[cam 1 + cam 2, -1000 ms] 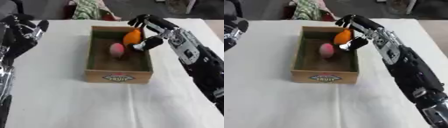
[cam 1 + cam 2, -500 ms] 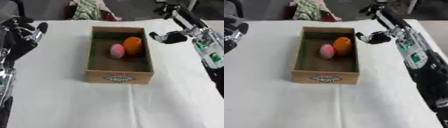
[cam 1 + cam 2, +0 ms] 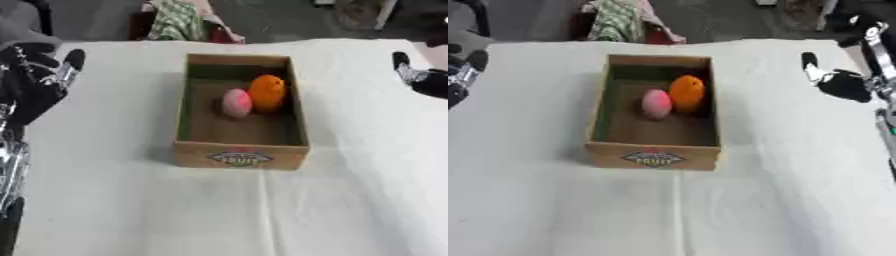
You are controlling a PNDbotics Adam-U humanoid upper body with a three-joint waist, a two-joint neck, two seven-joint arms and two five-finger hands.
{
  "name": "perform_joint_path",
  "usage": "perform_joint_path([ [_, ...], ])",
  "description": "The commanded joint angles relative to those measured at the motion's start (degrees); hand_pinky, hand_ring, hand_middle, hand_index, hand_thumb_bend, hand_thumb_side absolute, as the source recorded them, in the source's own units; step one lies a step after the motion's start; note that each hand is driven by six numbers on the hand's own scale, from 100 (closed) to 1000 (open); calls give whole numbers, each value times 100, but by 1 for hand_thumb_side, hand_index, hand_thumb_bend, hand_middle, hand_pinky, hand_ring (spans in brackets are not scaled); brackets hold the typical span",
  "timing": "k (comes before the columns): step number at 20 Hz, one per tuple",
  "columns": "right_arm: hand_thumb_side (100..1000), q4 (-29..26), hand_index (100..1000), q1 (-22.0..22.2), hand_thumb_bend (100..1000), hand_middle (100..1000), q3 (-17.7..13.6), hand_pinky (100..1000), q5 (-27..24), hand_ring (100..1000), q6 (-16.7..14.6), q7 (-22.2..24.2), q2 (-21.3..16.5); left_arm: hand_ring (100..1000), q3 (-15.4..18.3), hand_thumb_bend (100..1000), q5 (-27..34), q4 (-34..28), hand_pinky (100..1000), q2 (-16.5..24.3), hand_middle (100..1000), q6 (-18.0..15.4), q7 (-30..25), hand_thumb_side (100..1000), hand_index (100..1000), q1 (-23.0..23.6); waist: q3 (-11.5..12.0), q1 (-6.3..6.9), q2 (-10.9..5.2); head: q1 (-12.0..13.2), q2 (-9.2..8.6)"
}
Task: Pick up objects on the table and place them in the box.
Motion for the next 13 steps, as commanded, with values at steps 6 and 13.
perform_joint_path([
  [6, 166, -640, 821, 605, 214, 768, -485, 691, -880, 772, 271, -418, 88, 463, 124, 545, 141, -64, 551, 132, 494, -52, 84, 382, 681, 104, -10, 18, -77, 58, 199],
  [13, 164, -770, 818, 855, 205, 773, -637, 692, -1689, 778, 322, -477, 163, 465, 185, 547, 258, -57, 548, 109, 501, -129, 175, 379, 683, 260, -28, 26, -53, 50, 330],
])
